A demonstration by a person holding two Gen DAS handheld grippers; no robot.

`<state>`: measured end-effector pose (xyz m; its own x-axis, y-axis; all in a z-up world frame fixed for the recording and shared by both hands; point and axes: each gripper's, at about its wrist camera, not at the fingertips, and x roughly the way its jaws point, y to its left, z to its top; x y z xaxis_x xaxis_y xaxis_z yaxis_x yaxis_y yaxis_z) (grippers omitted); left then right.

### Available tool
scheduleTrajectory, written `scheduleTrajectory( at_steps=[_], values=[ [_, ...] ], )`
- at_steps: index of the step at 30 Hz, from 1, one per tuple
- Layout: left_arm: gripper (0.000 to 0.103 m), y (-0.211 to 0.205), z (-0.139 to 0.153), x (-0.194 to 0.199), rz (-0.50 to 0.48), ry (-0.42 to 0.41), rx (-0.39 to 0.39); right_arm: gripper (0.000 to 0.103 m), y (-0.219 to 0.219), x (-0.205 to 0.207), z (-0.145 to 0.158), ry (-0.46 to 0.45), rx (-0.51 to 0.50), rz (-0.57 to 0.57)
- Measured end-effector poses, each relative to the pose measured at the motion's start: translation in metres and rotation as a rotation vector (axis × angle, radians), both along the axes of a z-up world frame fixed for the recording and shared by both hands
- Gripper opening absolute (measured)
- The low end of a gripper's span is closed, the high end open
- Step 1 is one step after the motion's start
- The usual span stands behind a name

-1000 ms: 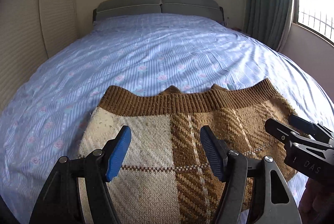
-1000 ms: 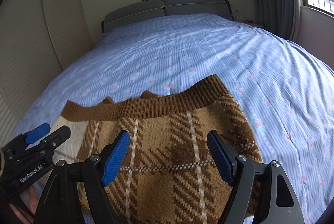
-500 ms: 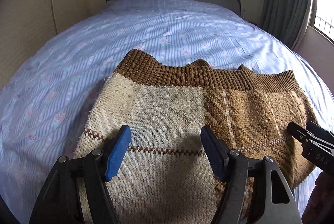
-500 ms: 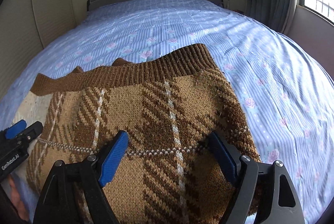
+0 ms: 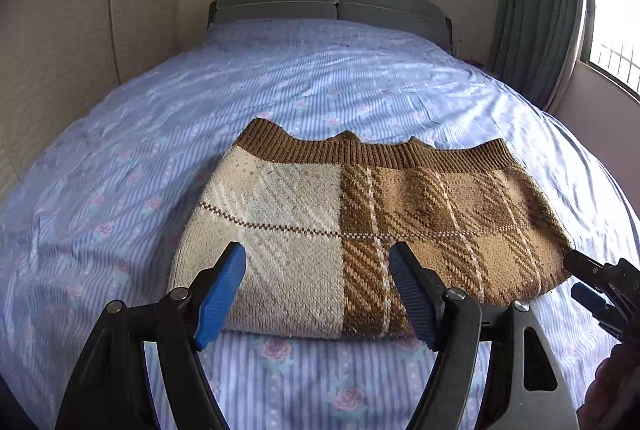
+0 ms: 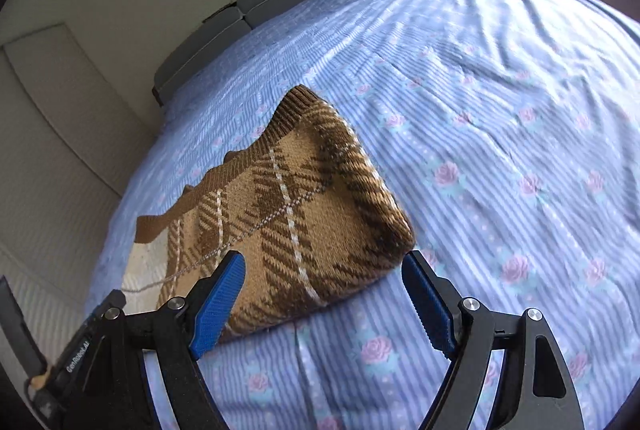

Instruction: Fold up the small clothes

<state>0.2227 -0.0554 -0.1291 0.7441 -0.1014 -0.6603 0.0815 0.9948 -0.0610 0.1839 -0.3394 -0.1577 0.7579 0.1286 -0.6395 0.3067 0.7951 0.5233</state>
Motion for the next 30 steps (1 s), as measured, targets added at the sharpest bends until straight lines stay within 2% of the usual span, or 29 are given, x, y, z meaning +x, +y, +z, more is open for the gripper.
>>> scheduleTrajectory(
  at_steps=[4, 11, 18, 19, 20, 21, 24, 27, 30],
  values=[
    [0.074, 0.000, -0.004, -0.001, 0.008, 0.034, -0.003, 0.081, -0.011, 0.001, -0.021, 0.013, 0.147, -0.036],
    [0.074, 0.004, -0.004, 0.002, 0.027, 0.039, 0.004, 0.079, -0.021, 0.020, -0.053, 0.000, 0.298, -0.034],
    [0.074, 0.008, -0.006, 0.008, 0.045, 0.053, -0.006, 0.077, -0.018, 0.049, -0.061, -0.026, 0.309, -0.017],
    [0.074, 0.009, -0.006, 0.008, 0.046, 0.056, -0.009, 0.075, -0.019, 0.050, -0.062, -0.027, 0.314, -0.030],
    [0.074, 0.010, -0.005, 0.008, 0.047, 0.056, -0.011, 0.066, -0.022, 0.050, -0.062, -0.028, 0.324, -0.045],
    [0.074, 0.011, -0.004, 0.007, 0.048, 0.053, -0.011, 0.052, -0.025, 0.050, -0.064, -0.032, 0.343, -0.055],
    [0.074, 0.016, 0.000, 0.005, 0.050, 0.046, -0.014, 0.036, -0.031, 0.042, -0.067, -0.054, 0.393, -0.069],
    [0.074, 0.024, 0.006, 0.002, 0.059, 0.040, -0.024, 0.031, -0.025, 0.039, -0.051, -0.065, 0.332, -0.071],
    [0.074, 0.039, 0.015, -0.004, 0.077, 0.024, -0.035, 0.028, -0.009, 0.040, -0.017, -0.105, 0.213, -0.055]
  ],
)
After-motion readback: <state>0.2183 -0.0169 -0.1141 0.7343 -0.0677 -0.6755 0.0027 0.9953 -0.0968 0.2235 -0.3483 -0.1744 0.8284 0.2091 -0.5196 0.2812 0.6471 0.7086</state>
